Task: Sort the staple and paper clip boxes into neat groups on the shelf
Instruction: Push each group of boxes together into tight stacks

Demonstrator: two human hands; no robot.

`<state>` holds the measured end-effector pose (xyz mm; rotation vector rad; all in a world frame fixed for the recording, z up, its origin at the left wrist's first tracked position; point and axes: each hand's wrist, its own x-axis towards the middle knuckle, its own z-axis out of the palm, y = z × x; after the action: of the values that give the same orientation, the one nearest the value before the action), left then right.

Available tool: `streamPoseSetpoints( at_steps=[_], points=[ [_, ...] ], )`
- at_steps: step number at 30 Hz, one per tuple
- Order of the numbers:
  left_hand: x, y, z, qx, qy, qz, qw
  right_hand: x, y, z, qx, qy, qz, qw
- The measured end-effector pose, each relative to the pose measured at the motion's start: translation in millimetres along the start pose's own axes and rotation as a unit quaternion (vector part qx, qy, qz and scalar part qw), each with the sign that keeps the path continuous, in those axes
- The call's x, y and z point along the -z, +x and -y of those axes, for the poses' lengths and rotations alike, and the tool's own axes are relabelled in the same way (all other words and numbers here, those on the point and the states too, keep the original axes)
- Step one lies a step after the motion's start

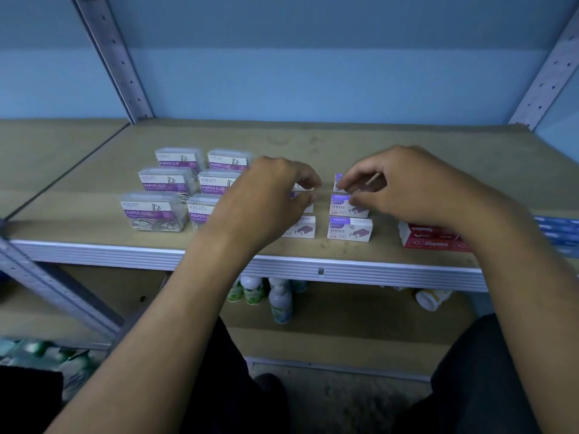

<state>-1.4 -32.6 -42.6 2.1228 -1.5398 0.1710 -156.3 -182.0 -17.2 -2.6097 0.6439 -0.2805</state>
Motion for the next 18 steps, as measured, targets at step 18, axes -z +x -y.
streamPoseSetpoints(
  at_steps=[18],
  points=[
    [3.6, 2.6, 3.1, 0.049, -0.021, 0.013, 0.998, -5.2, -0.5, -1.9, -0.013, -0.017, -0.014, 1.000]
  ],
)
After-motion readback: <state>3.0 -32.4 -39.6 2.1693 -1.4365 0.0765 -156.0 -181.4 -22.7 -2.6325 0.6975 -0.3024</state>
